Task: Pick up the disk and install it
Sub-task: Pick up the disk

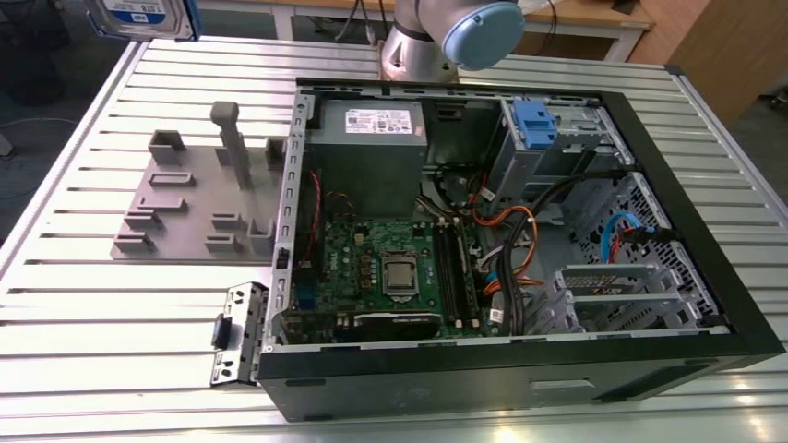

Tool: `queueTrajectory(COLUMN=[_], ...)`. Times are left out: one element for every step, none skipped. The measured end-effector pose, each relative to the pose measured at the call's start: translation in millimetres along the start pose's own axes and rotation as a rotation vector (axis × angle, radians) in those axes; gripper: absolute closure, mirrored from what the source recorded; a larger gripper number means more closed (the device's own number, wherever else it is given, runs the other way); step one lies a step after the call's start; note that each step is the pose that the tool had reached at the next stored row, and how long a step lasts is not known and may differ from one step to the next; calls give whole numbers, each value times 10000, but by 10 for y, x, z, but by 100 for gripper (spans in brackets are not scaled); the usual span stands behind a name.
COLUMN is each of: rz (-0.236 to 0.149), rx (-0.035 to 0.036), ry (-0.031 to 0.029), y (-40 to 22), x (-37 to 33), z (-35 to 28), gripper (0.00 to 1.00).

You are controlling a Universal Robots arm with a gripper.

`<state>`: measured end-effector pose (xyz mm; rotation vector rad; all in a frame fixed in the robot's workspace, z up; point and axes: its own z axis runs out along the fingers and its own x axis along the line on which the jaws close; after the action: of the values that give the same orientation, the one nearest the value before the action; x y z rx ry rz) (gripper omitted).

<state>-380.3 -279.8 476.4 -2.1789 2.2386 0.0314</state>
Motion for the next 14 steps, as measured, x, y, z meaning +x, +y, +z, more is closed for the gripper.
queueTrajectory(rz=[0, 0, 0, 0, -1, -2, -1, -1, -1, -1, 0, 0, 0, 0], rx=[1, 0, -1, -2, -3, -3, -1, -1, -1, -1, -1, 0, 0, 0], ry=[0, 0, 1, 3, 4, 5, 5, 6, 9, 11, 14, 16, 17, 18], y=[0, 0, -1, -2, -6, -13, -19, -27, -36, -47, -60, -71, -82, -92], x=[0, 0, 0, 0, 0, 1, 2, 4, 5, 7, 8, 10, 14, 18], z=[-1, -1, -2, -2, -2, -2, -1, -1, -1, -1, -1, 0, -1, -1], gripper=[64, 64, 64, 64, 64, 64, 64, 64, 64, 64, 64, 64, 64, 64])
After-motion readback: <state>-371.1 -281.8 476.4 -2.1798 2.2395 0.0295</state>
